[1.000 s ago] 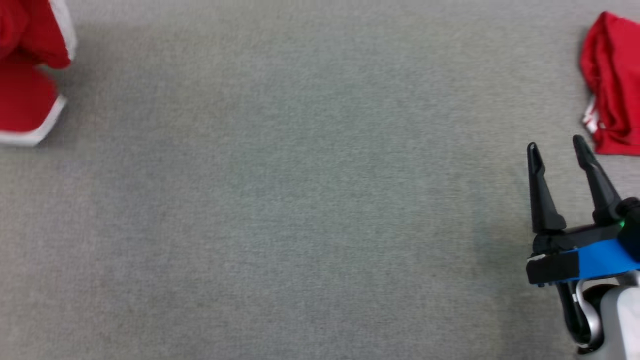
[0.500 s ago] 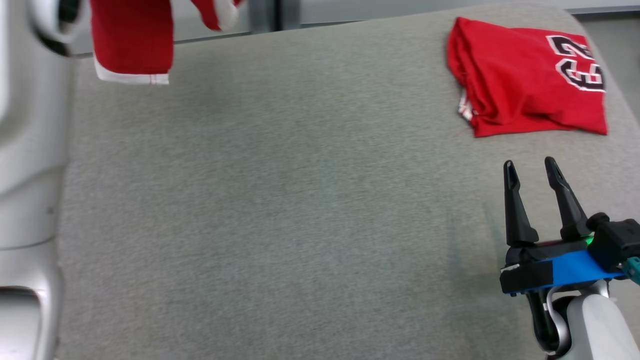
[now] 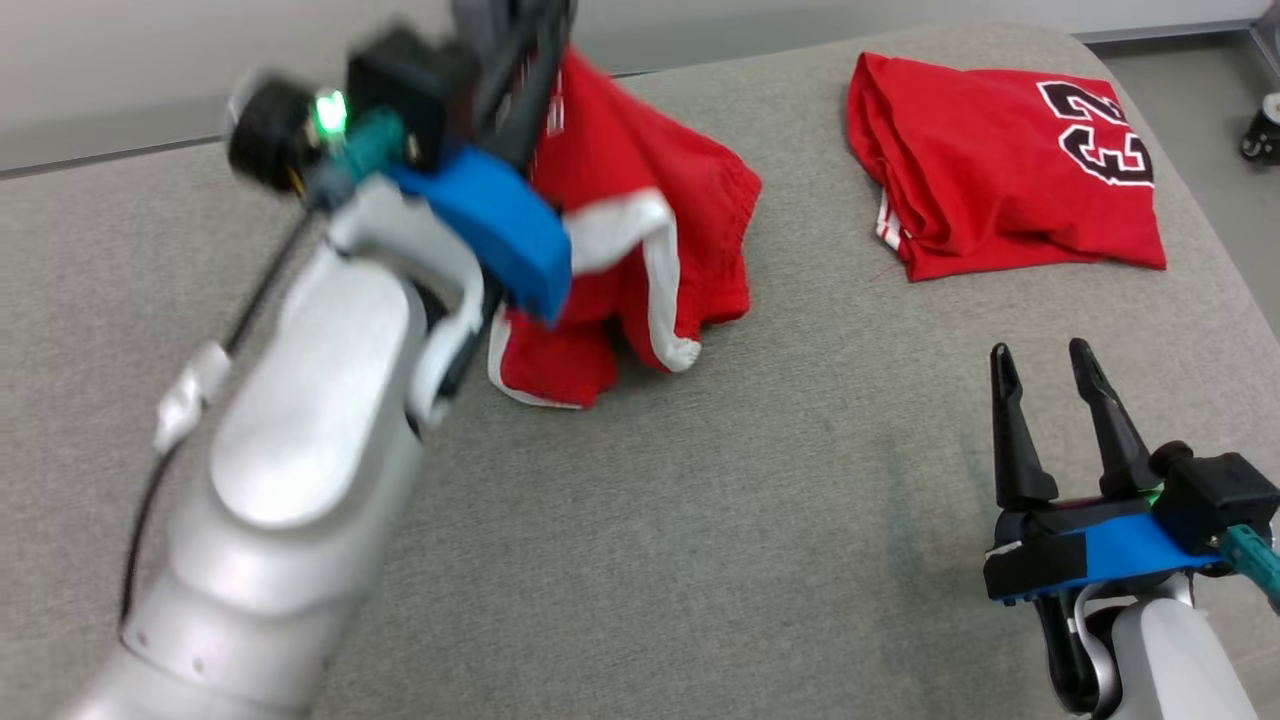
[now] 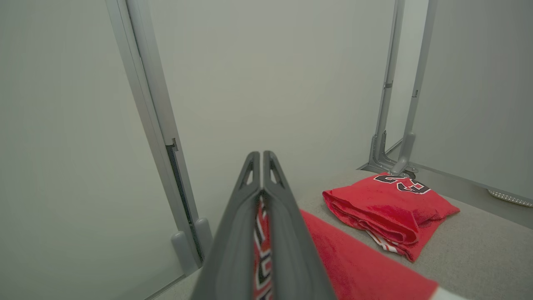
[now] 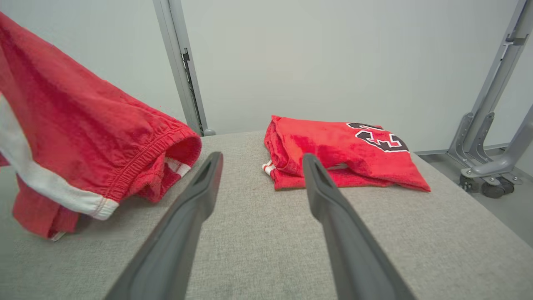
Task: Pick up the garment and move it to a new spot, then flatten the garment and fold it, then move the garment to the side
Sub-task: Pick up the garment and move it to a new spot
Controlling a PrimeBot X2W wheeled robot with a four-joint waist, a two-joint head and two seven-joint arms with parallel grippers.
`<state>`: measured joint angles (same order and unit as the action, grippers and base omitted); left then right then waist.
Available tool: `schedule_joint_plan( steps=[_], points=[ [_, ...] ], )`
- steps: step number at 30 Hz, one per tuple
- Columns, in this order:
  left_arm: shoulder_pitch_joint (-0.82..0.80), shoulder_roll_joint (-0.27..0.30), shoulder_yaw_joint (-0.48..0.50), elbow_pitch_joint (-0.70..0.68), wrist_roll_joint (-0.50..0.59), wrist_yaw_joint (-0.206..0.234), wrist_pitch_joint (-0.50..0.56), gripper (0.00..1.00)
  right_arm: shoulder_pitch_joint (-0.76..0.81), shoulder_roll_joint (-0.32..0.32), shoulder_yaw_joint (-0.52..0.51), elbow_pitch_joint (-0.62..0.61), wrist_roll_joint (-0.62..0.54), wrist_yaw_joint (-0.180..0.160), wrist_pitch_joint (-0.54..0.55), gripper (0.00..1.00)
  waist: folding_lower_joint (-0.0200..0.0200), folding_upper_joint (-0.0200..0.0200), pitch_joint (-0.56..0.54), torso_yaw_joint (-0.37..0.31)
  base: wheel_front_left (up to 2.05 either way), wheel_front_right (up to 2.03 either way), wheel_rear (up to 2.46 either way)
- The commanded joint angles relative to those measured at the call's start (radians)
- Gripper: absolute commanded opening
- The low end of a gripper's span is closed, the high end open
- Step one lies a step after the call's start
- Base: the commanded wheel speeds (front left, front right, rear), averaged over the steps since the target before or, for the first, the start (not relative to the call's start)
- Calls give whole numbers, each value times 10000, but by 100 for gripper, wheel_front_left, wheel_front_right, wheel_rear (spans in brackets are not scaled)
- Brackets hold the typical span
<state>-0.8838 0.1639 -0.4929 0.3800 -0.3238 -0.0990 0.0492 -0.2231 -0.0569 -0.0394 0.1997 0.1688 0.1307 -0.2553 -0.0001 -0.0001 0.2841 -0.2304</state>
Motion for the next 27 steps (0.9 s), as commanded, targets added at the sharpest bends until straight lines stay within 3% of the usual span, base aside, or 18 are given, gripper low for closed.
schedule_joint_plan(
  steps=[1, 14, 15, 16, 17, 23, 27],
  points=[
    [488, 13, 5, 38, -68, 116, -122, 0, -69, 32, 24, 48, 21, 2, -45, 100, 1, 1, -5, 80, 0, 0, 0],
    [4498, -482, -657, 1034, -711, 538, -1180, 0, 284, 41, 211, 715, -40, 2, -100, 100, 1, 1, -511, 539, 0, 0, 0],
    [4615, -502, -700, 1048, -689, 587, -1301, 20, 315, 42, 206, 752, -49, 2, -103, 100, 1, 1, -567, 577, 0, 0, 0],
    [4704, -523, -754, 1044, -613, 636, -1454, 80, 362, 43, 197, 787, -67, 2, -105, 100, 1, 1, -636, 624, 0, 0, 0],
    [4794, -533, -795, 1041, -562, 699, -1610, 100, 428, 46, 201, 824, -86, 2, -106, 100, 1, 1, -690, 660, 0, 0, 0],
    [4924, -426, -549, 790, -500, 946, -2579, 100, 642, 44, 157, 975, -147, 2, -112, 100, 1, 1, -1116, 885, 0, 0, 0],
    [5217, -59, 8, 491, -598, 1282, -2975, 100, 752, 29, 115, 974, -182, 2, -109, 100, 1, 1, -1330, 1060, 0, 0, 0]
  ],
)
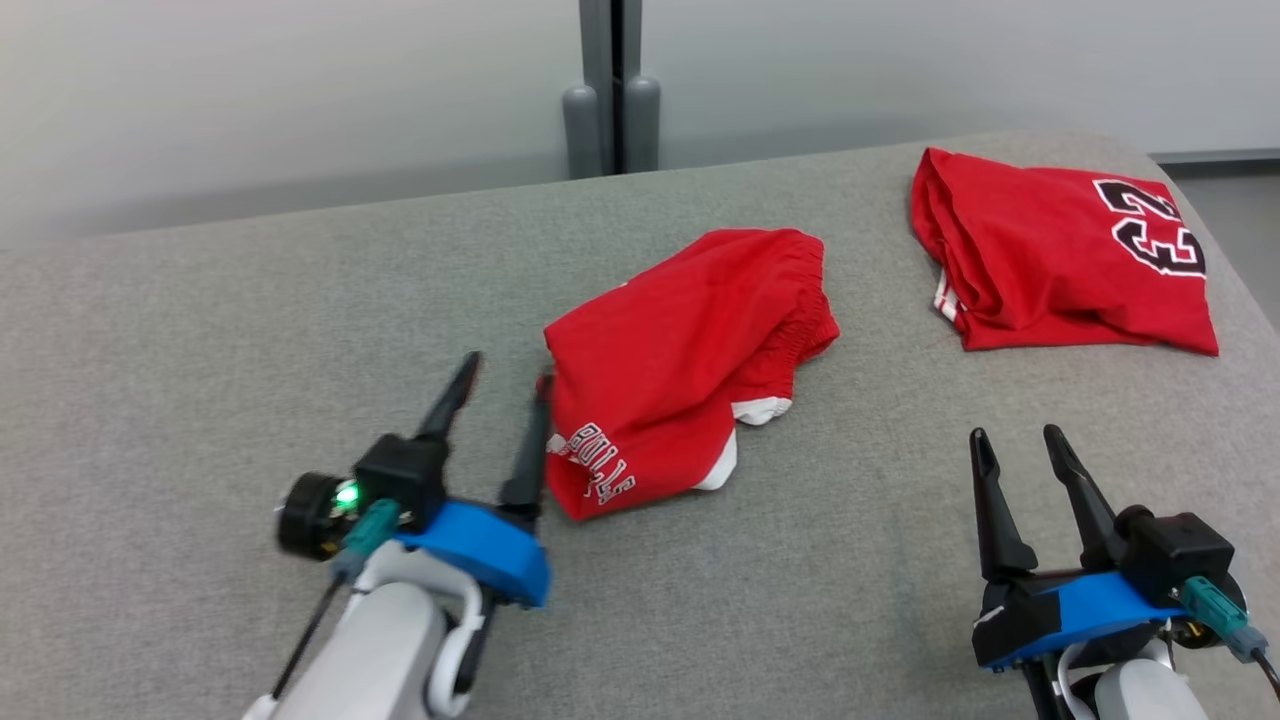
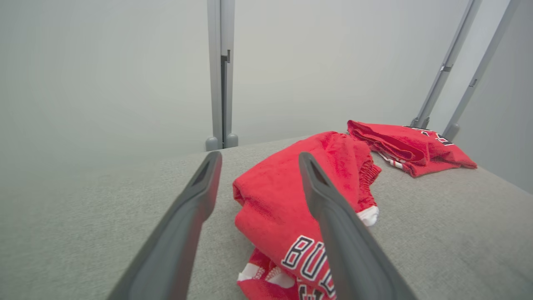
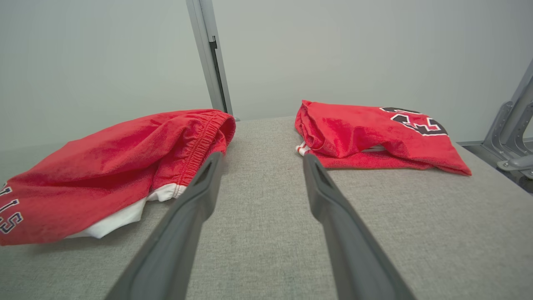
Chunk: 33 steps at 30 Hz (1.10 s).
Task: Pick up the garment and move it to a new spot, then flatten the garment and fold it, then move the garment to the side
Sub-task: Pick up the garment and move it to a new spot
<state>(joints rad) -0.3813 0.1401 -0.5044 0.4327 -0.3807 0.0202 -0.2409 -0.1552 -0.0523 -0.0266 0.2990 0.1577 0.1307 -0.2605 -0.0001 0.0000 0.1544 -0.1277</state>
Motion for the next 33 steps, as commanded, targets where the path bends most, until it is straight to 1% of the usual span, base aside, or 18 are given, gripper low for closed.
schedule_joint_plan(
  steps=[1, 6, 8, 9, 12, 16, 22, 25, 33],
  points=[
    [268, 291, 271, -128, 26, 193, -120, 100, 136, -17, -37, -19, -85, 2, -55, 100, 1, 0, -84, 88, 0, 0, 0],
    [970, 849, 1155, -749, 15, 630, -241, 100, 345, -20, -187, 12, -121, 2, -55, 100, 1, 0, -335, 393, 0, 0, 0],
    [1323, 951, 1618, -1164, -95, 675, -242, 100, 463, -21, -260, 3, -132, 2, -55, 100, 1, 0, -433, 552, 0, 0, 0],
    [1717, 1092, 1972, -1593, 55, 777, -246, 100, 525, -19, -320, -7, -134, 2, -53, 100, 1, 0, -506, 711, 0, 0, 0],
    [2299, 1222, 2503, -2151, 247, 925, -247, 100, 654, -11, -373, -8, -126, 2, -28, 100, 1, 0, -600, 927, 0, 0, 0],
    [3052, 1227, 3018, -2660, 518, 1038, -249, 100, 756, -6, -441, -13, -125, 2, 15, 100, 1, 0, -748, 1191, 0, 0, 0],
    [3838, 1136, 3524, -3012, 841, 980, -252, 100, 878, 2, -440, -22, -115, 2, 79, 100, 1, 0, -922, 1404, 0, 0, 0],
    [4248, 1076, 3721, -2979, 1009, 927, -250, 100, 1021, 6, -416, -8, -103, 2, 98, 100, 1, 0, -1036, 1489, 0, 0, 0],
    [4681, 802, 3920, -2568, 1392, 567, -253, 100, 1376, 7, -269, 24, -163, 2, 191, 100, 1, 0, -1236, 1605, 0, 0, 0]
  ],
)
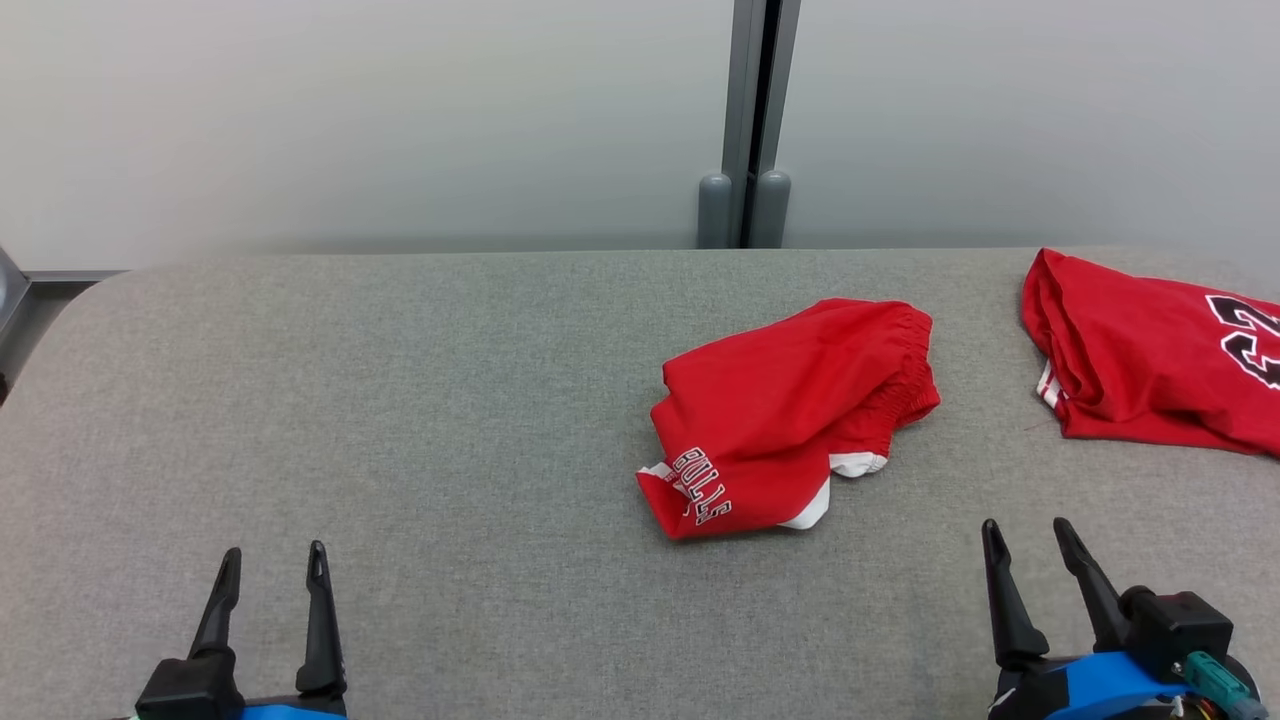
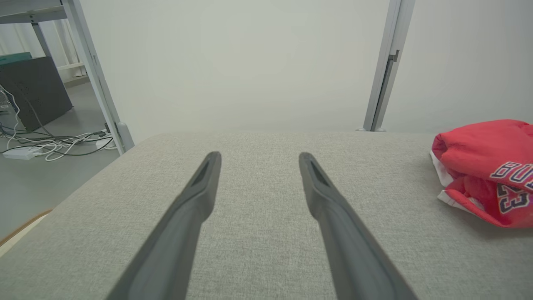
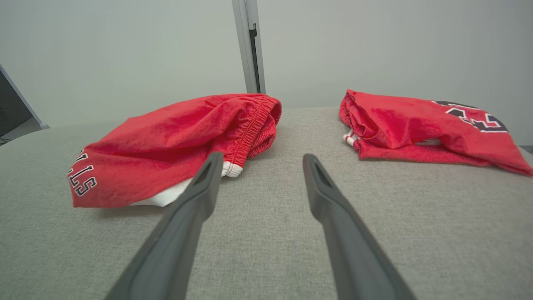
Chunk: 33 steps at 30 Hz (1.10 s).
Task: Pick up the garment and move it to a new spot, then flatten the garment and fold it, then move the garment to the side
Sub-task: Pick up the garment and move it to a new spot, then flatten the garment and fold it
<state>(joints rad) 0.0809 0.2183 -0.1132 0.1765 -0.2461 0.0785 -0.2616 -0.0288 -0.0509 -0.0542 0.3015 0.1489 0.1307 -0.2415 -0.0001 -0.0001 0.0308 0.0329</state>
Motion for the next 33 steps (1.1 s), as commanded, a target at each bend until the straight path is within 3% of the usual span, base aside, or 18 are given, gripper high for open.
schedule_joint_plan(
  steps=[1, 24, 33],
  points=[
    [101, -8, 33, 63, 78, -59, -44, 100, 163, -6, 24, -11, -90, 2, 17, 100, 1, 1, -7, 0, 0, 0, 0],
    [-119, -474, 604, 380, 812, -606, -45, 100, 213, 3, 131, 10, 35, 2, 116, 100, 1, 1, 101, 0, 0, 0, 0],
    [-545, -717, 631, 437, 1053, -796, -47, 100, -1785, -261, 683, 387, -181, 2, 703, 100, 1, 1, 507, 234, 0, 0, 0]
  ],
)
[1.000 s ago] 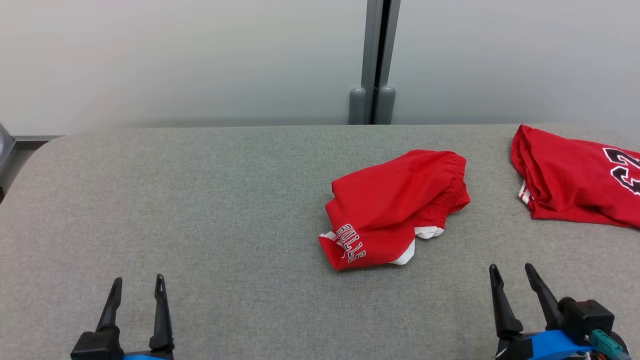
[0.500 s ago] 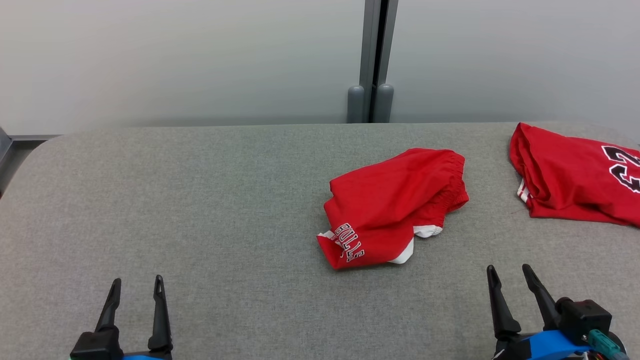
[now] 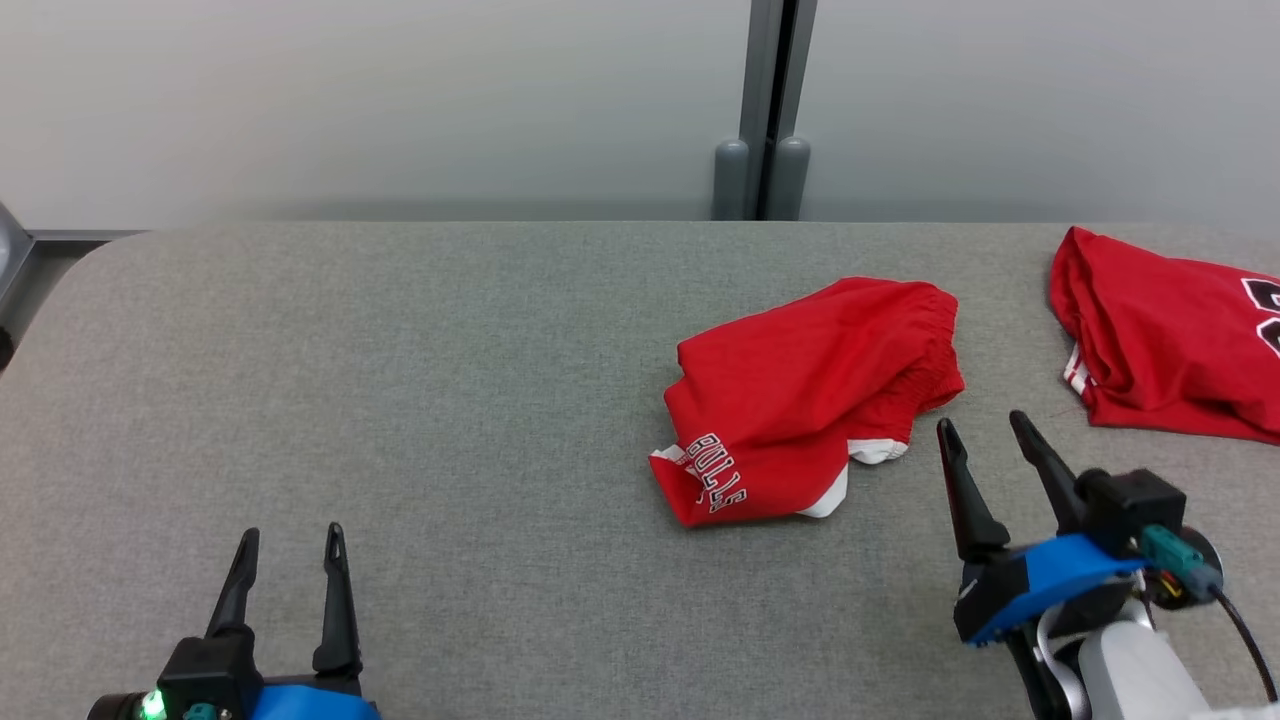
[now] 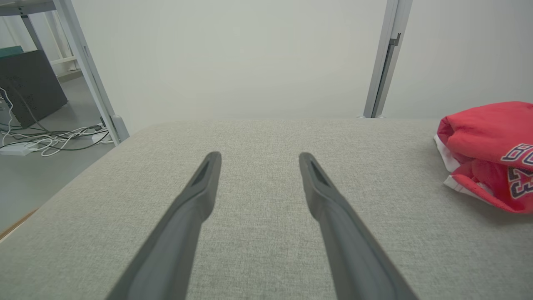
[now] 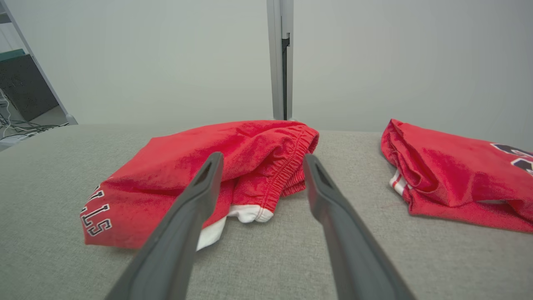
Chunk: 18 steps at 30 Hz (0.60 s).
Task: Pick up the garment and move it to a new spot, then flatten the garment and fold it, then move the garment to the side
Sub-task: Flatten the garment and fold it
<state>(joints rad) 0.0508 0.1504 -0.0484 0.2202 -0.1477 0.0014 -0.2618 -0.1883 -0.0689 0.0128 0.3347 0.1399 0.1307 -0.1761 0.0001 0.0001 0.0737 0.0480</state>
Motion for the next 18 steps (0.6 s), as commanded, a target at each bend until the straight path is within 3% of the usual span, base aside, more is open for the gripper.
schedule_joint_plan(
  steps=[1, 9, 18],
  points=[
    [-296, -67, -38, 0, 107, -37, -43, 100, -454, -123, 70, 223, -122, 2, 187, 100, -1, -1, 134, 146, 0, 0, 0],
    [-680, -364, -153, -44, 261, -131, -45, 100, -1923, -486, 103, 2328, -252, 2, 726, 100, -1, -1, 567, 752, 0, 0, 0],
    [-980, -504, -75, -27, 355, -280, -43, 100, -2882, -660, -152, 4805, -286, 2, 229, 100, -1, -1, 1148, 1259, 0, 0, 0]
  ],
)
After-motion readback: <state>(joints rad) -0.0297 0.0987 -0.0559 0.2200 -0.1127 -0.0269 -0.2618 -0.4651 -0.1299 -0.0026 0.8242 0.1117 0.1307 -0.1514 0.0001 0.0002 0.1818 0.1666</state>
